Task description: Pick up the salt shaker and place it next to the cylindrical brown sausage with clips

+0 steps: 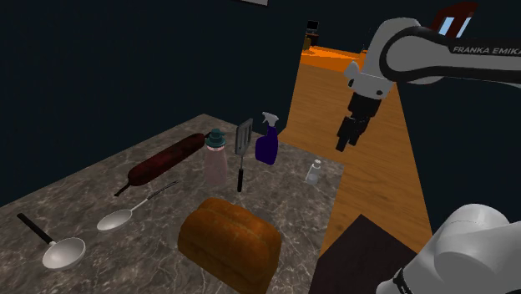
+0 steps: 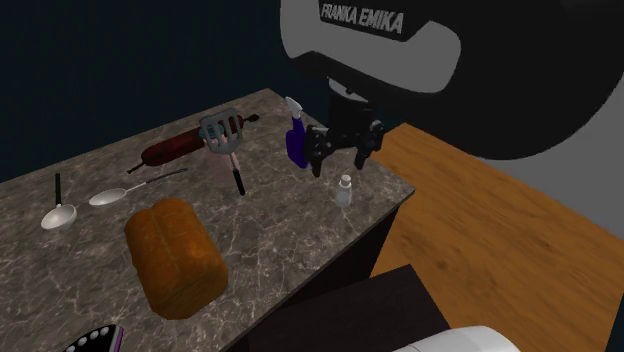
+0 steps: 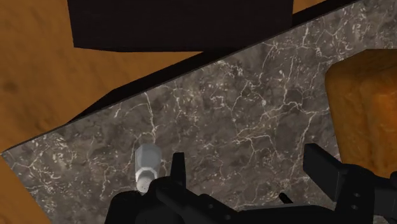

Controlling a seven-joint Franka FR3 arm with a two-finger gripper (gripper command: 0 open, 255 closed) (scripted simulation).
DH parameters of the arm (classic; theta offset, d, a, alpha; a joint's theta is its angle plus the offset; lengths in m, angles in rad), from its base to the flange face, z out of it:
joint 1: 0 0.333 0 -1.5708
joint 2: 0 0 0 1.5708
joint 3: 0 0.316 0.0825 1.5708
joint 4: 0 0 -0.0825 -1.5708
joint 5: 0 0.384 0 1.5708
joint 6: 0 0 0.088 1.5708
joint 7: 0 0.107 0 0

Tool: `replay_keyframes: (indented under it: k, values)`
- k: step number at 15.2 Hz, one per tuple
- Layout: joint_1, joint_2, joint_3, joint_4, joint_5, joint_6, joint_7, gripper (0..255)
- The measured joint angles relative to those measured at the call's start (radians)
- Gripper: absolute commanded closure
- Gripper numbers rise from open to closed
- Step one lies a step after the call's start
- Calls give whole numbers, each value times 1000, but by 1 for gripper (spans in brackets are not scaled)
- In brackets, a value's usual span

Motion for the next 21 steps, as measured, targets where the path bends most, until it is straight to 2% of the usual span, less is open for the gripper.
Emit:
replay_keyframes:
  k: [6, 13, 21]
  values:
    - [-32, 145, -32, -41, -24, 203, -9, 0]
    - [-59, 370, -69, -16, -29, 424, -16, 0]
    - [-62, 478, -80, -33, -15, 557, -25, 0]
